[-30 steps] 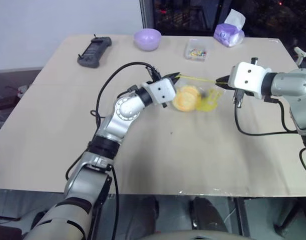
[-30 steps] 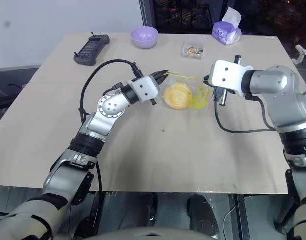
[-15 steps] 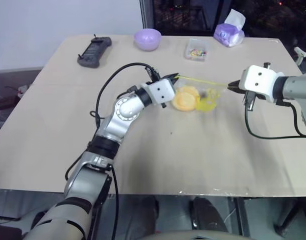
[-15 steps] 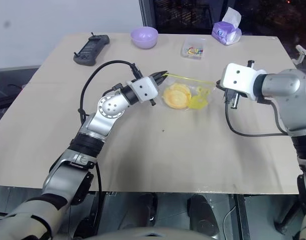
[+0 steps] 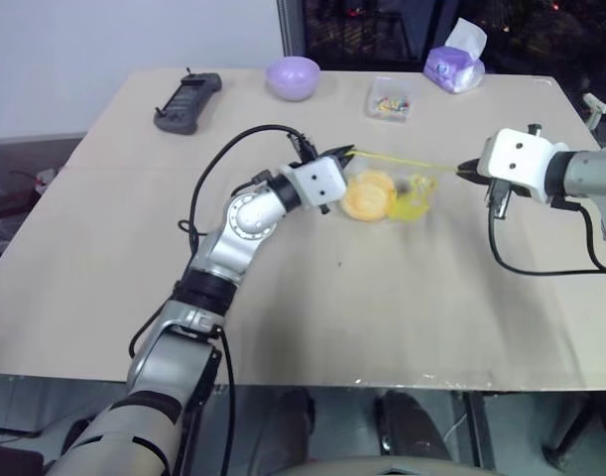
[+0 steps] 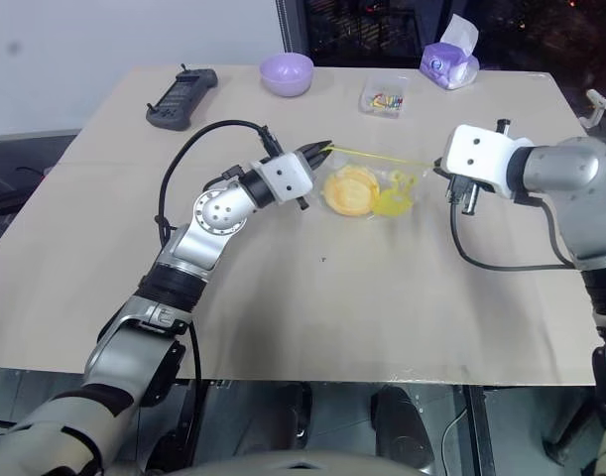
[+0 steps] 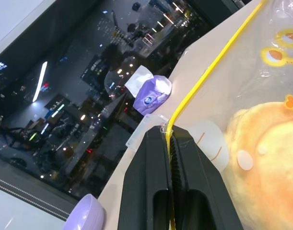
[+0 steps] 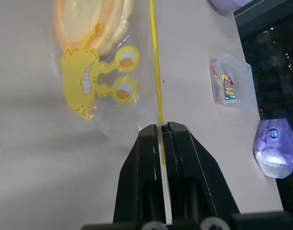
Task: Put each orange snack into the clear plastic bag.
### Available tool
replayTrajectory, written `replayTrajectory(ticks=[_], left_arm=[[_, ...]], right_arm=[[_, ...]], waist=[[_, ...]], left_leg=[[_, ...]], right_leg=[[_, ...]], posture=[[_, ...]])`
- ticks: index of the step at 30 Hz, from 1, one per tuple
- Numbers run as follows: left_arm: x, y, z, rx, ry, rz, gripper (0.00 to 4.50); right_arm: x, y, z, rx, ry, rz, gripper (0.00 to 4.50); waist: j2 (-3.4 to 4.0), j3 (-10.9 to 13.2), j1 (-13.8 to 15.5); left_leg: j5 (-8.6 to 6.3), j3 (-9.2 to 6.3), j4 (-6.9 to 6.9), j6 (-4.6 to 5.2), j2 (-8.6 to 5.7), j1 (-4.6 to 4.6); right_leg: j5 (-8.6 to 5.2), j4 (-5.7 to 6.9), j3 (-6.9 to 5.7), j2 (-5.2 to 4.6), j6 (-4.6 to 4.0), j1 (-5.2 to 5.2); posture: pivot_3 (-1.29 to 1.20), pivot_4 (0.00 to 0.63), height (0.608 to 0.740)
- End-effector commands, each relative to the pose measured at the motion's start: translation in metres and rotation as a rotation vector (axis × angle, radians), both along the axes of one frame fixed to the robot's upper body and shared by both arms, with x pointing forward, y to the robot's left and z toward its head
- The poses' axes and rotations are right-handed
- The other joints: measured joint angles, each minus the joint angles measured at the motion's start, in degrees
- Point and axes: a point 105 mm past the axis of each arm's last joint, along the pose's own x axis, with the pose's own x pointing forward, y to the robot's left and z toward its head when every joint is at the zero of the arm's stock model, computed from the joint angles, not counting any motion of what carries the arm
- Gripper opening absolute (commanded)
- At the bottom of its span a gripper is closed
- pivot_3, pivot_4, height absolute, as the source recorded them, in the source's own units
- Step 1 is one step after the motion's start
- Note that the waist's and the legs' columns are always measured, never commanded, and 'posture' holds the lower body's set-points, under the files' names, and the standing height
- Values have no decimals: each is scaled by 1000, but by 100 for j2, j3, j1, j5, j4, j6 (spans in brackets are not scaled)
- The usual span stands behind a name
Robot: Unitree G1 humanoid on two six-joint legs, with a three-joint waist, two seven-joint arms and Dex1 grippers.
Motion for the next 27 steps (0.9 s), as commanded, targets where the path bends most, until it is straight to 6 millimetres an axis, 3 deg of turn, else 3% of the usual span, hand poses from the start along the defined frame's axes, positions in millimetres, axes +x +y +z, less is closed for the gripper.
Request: replayTrajectory(ticks=[1, 12, 15, 18, 22, 26, 27], left_arm=[[5, 9, 22, -47, -65, 40, 0], [17, -1, 71, -144, -195, 46, 0], [15, 0, 71, -152, -202, 32, 0], [10, 0, 42, -103, -104, -11, 0], [-10, -2, -12, -42, 159, -136, 0], [-33, 17, -70, 78, 431, -153, 0], [-40, 20, -77, 90, 478, -164, 0]], right_arm=[[5, -11, 19, 12, -82, -54, 29], [21, 6, 70, 110, -345, -28, 29], [17, 10, 63, 133, -297, -10, 29], [5, 11, 32, 120, -135, 11, 29], [-14, 21, -6, 141, 58, 24, 29], [-44, 46, -52, 186, 258, 69, 29], [-50, 49, -59, 187, 285, 68, 328]], waist=[[0, 0, 0], [-2, 1, -11], [-2, 1, -4], [-1, 0, 15], [1, 1, -7], [5, -1, -42], [5, -1, -35]], left_leg=[[0, 0, 0, 0, 0, 0], [11, 2, -2, -19, -1, -1], [12, 2, -5, -21, -1, -1], [12, 1, -6, -21, -1, -2], [12, 2, -8, -21, -1, -4], [11, 2, -8, -18, 10, 6], [4, -2, -10, -6, 14, 7]], right_leg=[[0, 0, 0, 0, 0, 0], [0, -4, 1, 0, 0, -1], [0, -4, 1, 0, 0, -2], [0, -6, -1, -1, 0, 0], [0, -5, 3, -3, 0, -2], [-1, 4, 4, 9, -2, 0], [-1, 4, 3, 15, -2, -1]], posture=[[0, 150, 740], [0, 150, 740], [0, 150, 740], [0, 150, 740], [0, 150, 740], [0, 150, 740], [0, 150, 740]])
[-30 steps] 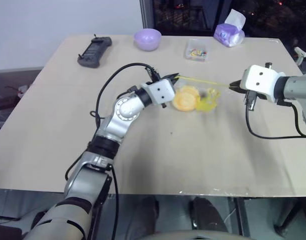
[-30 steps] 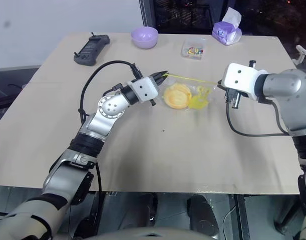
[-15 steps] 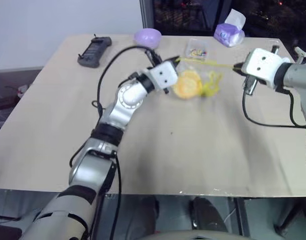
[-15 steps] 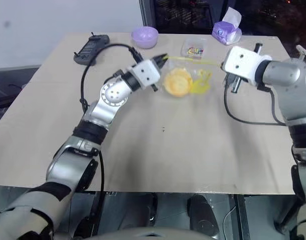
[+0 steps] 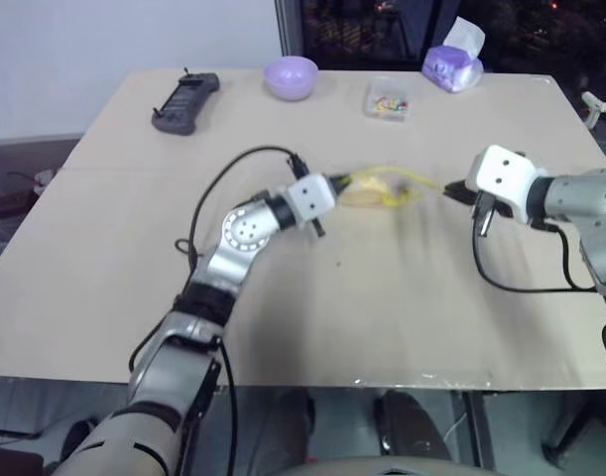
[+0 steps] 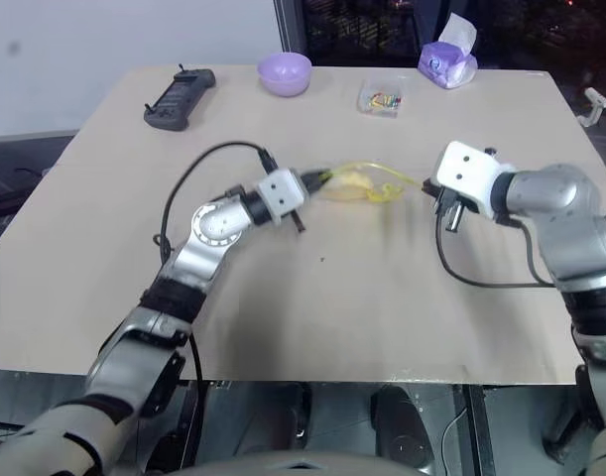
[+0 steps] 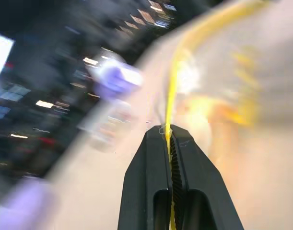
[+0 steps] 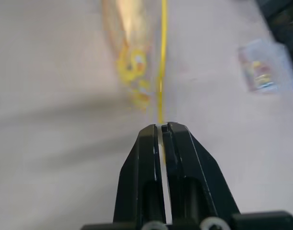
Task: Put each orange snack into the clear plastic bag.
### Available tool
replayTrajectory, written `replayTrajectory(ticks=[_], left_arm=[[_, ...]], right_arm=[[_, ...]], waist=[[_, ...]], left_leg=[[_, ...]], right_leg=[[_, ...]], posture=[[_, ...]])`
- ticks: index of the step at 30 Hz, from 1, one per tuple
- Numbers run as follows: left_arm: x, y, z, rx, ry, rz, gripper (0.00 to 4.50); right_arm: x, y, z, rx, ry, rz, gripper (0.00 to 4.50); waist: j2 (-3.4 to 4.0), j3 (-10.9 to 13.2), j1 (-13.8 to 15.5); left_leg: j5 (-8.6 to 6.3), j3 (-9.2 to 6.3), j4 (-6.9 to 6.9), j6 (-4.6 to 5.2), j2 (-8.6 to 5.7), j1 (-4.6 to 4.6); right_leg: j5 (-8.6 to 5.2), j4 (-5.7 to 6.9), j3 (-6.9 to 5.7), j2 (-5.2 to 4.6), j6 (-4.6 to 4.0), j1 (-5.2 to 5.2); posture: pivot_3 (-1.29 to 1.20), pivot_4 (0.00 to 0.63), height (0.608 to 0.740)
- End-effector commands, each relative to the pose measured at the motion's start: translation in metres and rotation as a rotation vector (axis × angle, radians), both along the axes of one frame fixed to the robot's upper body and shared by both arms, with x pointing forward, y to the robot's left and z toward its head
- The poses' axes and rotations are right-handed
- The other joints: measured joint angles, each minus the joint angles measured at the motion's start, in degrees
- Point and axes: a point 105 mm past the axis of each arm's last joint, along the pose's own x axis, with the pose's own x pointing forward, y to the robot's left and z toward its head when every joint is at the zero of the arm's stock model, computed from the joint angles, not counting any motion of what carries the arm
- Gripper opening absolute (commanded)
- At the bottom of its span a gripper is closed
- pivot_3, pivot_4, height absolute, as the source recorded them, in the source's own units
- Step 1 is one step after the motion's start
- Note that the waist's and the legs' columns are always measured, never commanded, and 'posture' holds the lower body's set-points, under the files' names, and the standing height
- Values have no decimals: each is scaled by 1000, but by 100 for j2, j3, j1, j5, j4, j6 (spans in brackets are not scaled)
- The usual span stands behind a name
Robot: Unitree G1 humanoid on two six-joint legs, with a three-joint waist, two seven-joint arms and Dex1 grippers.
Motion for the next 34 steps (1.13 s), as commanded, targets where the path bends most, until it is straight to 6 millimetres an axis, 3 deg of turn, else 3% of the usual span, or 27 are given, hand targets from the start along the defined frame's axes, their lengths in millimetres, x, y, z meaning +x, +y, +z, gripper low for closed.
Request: replayTrajectory(ticks=[1, 2, 4, 6, 8, 9, 13, 17, 20, 25, 29, 34], left_arm=[[-21, 2, -7, 32, 99, -60, 0], [-27, 3, -9, 32, 117, -74, 313], [-38, 4, -12, 24, 161, -84, 1146], [-43, 11, -17, 33, 198, -79, 1825], [-45, 18, -19, 49, 215, -70, 2846], [-45, 22, -20, 54, 219, -65, 3035], [-47, 39, -11, 0, 273, -43, 3035], [-61, 60, -3, -133, 469, 0, 3035], [-75, 78, 0, -202, 598, 35, 3035], [-85, 115, 16, -307, 639, 125, 3035], [-98, 138, 22, -293, 635, 180, 3035], [-104, 148, 21, -246, 613, 202, 3035]], right_arm=[[-21, 16, -11, 16, 66, 42, 668], [-25, 16, -13, 17, 84, 39, 966], [-35, 14, -18, 18, 130, 41, 2061], [-43, 9, -16, 26, 165, 33, 2714], [-49, 0, -13, 24, 192, 24, 2749], [-51, -6, -12, 20, 202, 18, 2749], [-43, -36, 0, 82, 183, -64, 2749], [-42, -65, 9, 222, 170, -110, 2749], [-45, -87, 11, 333, 196, -154, 2749], [-58, -128, 2, 466, 252, -229, 2749], [-69, -141, 2, 493, 246, -230, 2749], [-71, -144, 8, 532, 228, -224, 2749]], waist=[[1, 1, 22], [1, 1, 34], [1, 1, 67], [-2, -1, 102], [-1, 0, 103], [-1, 0, 102], [-4, 0, 70], [-4, 1, 48], [-4, 1, 35], [-4, 1, 64], [-2, 1, 46], [-1, 1, 35]], left_leg=[[-4, -1, 2, 7, 1, 2], [-4, -2, 5, 8, 0, -1], [-5, -2, 19, 9, -9, -3], [-6, -5, 22, 10, -12, -3], [-6, -8, 22, 10, -11, -2], [-6, -9, 21, 10, -10, -1], [-6, -5, 18, 11, -9, 1], [-6, -4, 16, 11, -5, 1], [-6, -1, 11, 11, -1, 2], [-7, 0, 11, 11, 0, 4], [-7, 7, 10, 11, 0, 7], [-7, 18, 7, 12, 6, 16]], right_leg=[[0, 3, -2, 1, 0, 1], [0, 4, -3, 0, 0, 0], [1, 6, -4, -8, 2, 7], [1, 4, -6, -12, 2, 12], [1, 2, -10, -10, 2, 12], [1, 3, -11, -9, 2, 12], [1, 2, -8, -9, 2, 12], [1, 2, -7, -9, 2, 12], [1, 0, -6, -7, 1, 12], [1, 1, -8, -8, 1, 13], [0, 1, -2, -8, 0, 13], [0, 2, 10, -4, 1, 14]], posture=[[0, 150, 740], [0, 150, 740], [0, 150, 740], [0, 150, 740], [0, 150, 740], [0, 150, 740], [0, 150, 740], [0, 150, 740], [0, 150, 740], [0, 150, 740], [0, 150, 740], [0, 150, 740]])
